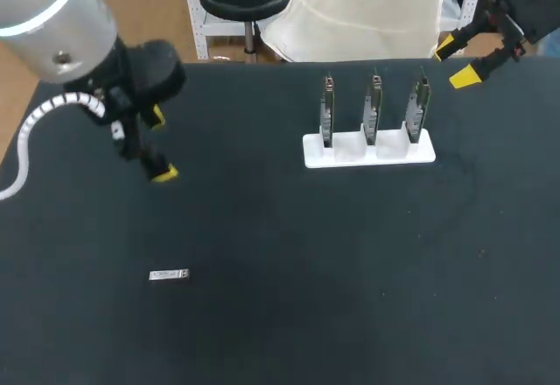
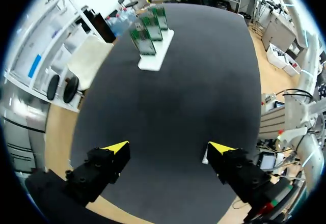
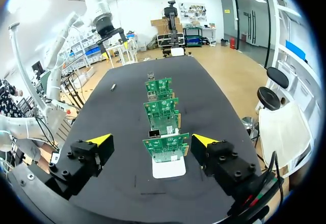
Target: Pick up the optical module with the left hand, and insert it into the network port with the right hand.
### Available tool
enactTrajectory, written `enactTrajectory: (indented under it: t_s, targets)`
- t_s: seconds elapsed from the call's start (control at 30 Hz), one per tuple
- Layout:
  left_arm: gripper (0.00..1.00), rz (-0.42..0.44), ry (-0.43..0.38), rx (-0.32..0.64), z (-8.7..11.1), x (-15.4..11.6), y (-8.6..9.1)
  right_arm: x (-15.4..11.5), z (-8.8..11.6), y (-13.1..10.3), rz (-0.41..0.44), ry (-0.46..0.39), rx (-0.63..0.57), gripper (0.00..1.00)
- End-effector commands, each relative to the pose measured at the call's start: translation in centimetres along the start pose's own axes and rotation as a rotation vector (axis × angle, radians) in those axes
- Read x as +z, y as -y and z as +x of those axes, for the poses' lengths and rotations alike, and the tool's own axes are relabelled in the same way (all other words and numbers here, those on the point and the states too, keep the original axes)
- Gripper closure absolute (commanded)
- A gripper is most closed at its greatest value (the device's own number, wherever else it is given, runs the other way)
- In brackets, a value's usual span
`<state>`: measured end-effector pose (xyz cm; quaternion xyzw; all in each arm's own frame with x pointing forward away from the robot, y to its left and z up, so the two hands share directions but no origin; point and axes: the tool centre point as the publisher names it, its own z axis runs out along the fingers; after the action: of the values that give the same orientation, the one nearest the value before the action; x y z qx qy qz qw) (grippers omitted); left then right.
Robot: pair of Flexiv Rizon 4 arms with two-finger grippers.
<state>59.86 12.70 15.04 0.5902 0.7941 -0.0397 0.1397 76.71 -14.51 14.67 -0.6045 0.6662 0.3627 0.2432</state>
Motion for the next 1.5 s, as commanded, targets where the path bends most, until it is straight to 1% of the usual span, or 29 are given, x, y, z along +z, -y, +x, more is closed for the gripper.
enactTrajectory:
  t_s: [0.03, 0.13, 0.2, 0.23, 0.43, 0.5, 0.6, 0.7, 0.77, 0.9, 1.0, 1.23, 1.37, 1.5]
  targets:
    - [0.0, 0.019, -0.014, 0.006, 1.1, 1.4, 0.9, 0.0, 0.0, -0.3, 0.007, 0.0, -0.001, 0.0]
    - [0.0, 0.052, -0.055, 0.014, 2.0, 2.3, 1.9, 0.0, 0.0, -0.3, 0.007, 0.0, -0.001, 0.0]
    - [0.0, 0.075, -0.062, 0.021, 2.6, 2.8, 2.8, 0.0, 0.0, -0.3, 0.007, 0.0, -0.001, 0.0]
    - [0.0, 0.09, -0.086, 0.025, 2.8, 3.1, 3.2, 0.0, 0.0, -0.3, 0.007, 0.0, -0.001, 0.0]
    - [0.0, 0.142, -0.087, 0.01, 3.6, 4.4, 5.7, 0.0, 0.0, -0.3, 0.007, 0.0, -0.001, 0.0]
    - [0.0, 0.145, -0.085, -0.001, 3.6, 5.1, 6.8, 0.0, 0.0, -0.3, 0.007, 0.0, -0.001, 0.0]
    - [0.0, 0.155, -0.106, -0.014, 4.1, 6.1, 8.1, 0.0, 0.0, -0.3, 0.007, 0.0, -0.001, 0.0]
    - [0.0, 0.151, -0.116, -0.012, 4.3, 6.7, 8.9, 0.0, 0.0, -0.3, 0.007, 0.0, -0.001, 0.0]
    - [0.0, 0.149, -0.138, -0.007, 4.8, 7.2, 9.5, 0.0, 0.0, -0.3, 0.007, 0.0, -0.001, 0.0]
    - [0.0, 0.152, -0.175, 0.004, 5.7, 7.8, 10.1, 0.0, 0.0, -0.3, 0.007, 0.0, -0.001, 0.0]
    - [0.0, 0.152, -0.187, 0.015, 6.1, 8.1, 10.3, 0.0, 0.0, -0.3, 0.007, 0.0, -0.001, 0.0]
    - [0.0, 0.158, -0.228, 0.078, 7.0, 9.3, 11.0, 0.0, 0.0, -0.3, 0.007, 0.0, -0.001, 0.0]
    - [0.0, 0.163, -0.225, 0.067, 7.5, 9.8, 11.2, 0.0, 0.0, -0.3, 0.007, 0.0, -0.001, 0.0]
    - [0.0, 0.156, -0.218, 0.058, 7.7, 10.0, 11.2, 0.0, 0.0, -0.3, 0.007, 0.0, -0.001, 0.0]
